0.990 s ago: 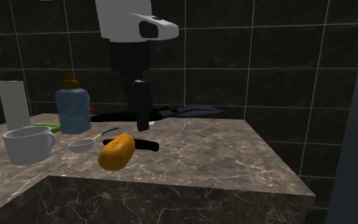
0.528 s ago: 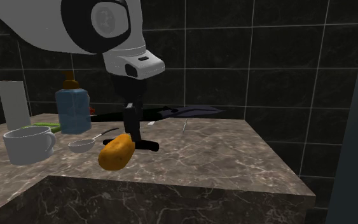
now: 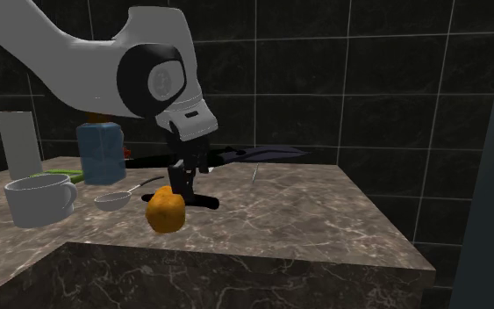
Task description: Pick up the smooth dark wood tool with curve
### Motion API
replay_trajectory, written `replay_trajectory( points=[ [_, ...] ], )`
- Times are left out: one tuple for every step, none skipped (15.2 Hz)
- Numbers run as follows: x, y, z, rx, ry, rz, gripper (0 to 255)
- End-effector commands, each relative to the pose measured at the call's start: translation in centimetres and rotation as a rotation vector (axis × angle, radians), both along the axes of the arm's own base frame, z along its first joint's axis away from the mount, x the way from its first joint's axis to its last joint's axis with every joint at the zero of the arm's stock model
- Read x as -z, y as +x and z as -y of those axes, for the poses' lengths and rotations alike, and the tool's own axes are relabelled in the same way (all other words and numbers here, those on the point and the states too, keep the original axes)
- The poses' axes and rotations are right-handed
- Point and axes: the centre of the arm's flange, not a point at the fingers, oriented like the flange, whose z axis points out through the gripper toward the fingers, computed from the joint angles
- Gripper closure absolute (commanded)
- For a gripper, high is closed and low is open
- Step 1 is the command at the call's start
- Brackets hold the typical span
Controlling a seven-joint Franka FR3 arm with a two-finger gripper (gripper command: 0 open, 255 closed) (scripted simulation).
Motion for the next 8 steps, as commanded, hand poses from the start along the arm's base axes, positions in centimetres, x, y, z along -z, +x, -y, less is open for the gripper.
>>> replay_trajectory(
  points=[
    [1.2,0.1,0.0,0.003,0.001,-0.005,0],
    [1.8,0.1,0.0,0.003,0.001,-0.005,0],
    [2.3,0.1,0.0,0.003,0.001,-0.005,0],
    [3.1,0.1,0.0,0.003,0.001,-0.005,0],
    [3.1,0.1,0.0,0.003,0.001,-0.005,0],
    [3.1,0.1,0.0,0.003,0.001,-0.005,0],
    [3.2,-0.5,-0.1,0.003,0.0,-0.005,255],
    [3.5,-0.3,-0.4,0.003,0.0,-0.005,255]
  ],
)
